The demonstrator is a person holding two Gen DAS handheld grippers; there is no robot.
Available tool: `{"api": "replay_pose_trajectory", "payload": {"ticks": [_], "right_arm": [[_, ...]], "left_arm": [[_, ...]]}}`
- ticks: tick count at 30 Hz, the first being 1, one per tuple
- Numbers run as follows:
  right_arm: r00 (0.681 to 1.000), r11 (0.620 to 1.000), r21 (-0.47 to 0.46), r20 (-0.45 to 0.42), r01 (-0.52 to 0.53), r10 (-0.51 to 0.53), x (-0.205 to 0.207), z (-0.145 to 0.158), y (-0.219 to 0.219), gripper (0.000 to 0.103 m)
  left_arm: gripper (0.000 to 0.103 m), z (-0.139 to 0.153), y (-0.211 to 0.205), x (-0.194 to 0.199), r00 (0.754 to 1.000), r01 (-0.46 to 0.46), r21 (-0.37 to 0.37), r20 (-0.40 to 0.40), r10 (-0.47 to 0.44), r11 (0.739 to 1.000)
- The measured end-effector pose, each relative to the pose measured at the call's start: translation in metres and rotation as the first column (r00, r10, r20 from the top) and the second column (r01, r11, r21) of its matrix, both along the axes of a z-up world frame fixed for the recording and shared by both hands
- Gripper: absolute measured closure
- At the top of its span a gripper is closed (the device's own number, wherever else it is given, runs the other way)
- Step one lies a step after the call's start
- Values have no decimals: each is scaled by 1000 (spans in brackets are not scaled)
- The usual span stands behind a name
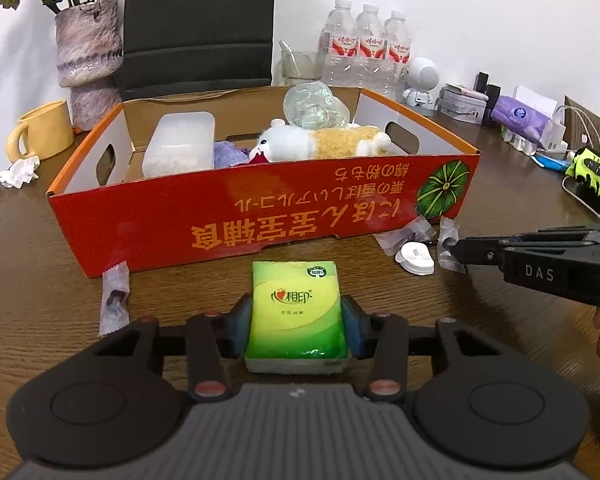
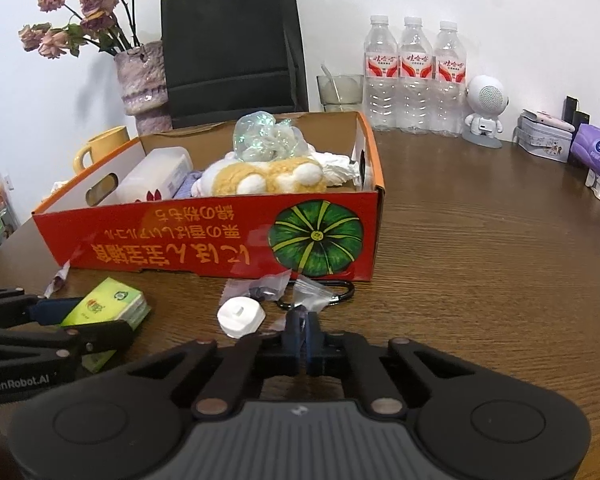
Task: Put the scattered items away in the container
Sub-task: 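Grasp the green tissue pack with the left tool while the right tool grasps a clear packet, then lower the tissue pack into the box with the left tool while the right tool releases the packet inside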
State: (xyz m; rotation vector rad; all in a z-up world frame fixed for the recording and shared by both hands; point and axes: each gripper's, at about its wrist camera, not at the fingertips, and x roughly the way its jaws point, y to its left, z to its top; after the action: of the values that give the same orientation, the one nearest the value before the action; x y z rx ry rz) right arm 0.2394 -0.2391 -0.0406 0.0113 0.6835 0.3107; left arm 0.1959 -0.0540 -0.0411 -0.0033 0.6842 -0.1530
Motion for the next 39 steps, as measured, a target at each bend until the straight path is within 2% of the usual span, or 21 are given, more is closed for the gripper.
{"api": "replay_pose_trajectory", "payload": {"ticks": [5, 9, 13, 15, 17, 18, 21, 29, 34, 39], "right_arm": [[1000, 1000, 22, 2, 10, -10, -3, 1, -2, 102], [998, 995, 84, -8, 55, -55, 4, 4, -7, 87], [997, 995, 78, -55, 63, -59, 18, 1, 0, 85], [997, 997, 55, -47, 60, -57, 18, 0, 4, 83], [998, 998, 26, -36, 51, -50, 15, -1, 7, 86], [998, 999, 17, -29, 49, -49, 13, -1, 8, 92], [999, 999, 13, -14, 37, -36, 7, -2, 7, 95], [997, 998, 49, 65, 28, -31, -15, 16, 0, 98], [987, 996, 86, 161, -7, -7, -23, 51, -4, 98], [974, 993, 102, 225, -54, 30, -3, 85, 5, 98]], "left_arm": [[57, 1, 3, -4, 1000, -6, -10, 3, 6, 1000], [57, 2, 6, -6, 1000, -11, -18, 9, 12, 1000], [57, 2, 7, -6, 1000, -23, -22, 3, 23, 999], [57, 2, 8, -7, 1000, -25, -25, 4, 25, 999], [57, 2, 9, -7, 1000, -27, -27, 5, 27, 999], [57, 2, 9, -7, 1000, -27, -27, 5, 27, 999], [57, 2, 11, -8, 1000, -26, -32, 10, 26, 999], [57, 15, 24, -16, 998, -35, -78, 50, 39, 996], [57, 47, 35, -21, 991, -14, -121, 133, 30, 993], [57, 83, 43, -9, 970, -27, -114, 236, 54, 993]]}}
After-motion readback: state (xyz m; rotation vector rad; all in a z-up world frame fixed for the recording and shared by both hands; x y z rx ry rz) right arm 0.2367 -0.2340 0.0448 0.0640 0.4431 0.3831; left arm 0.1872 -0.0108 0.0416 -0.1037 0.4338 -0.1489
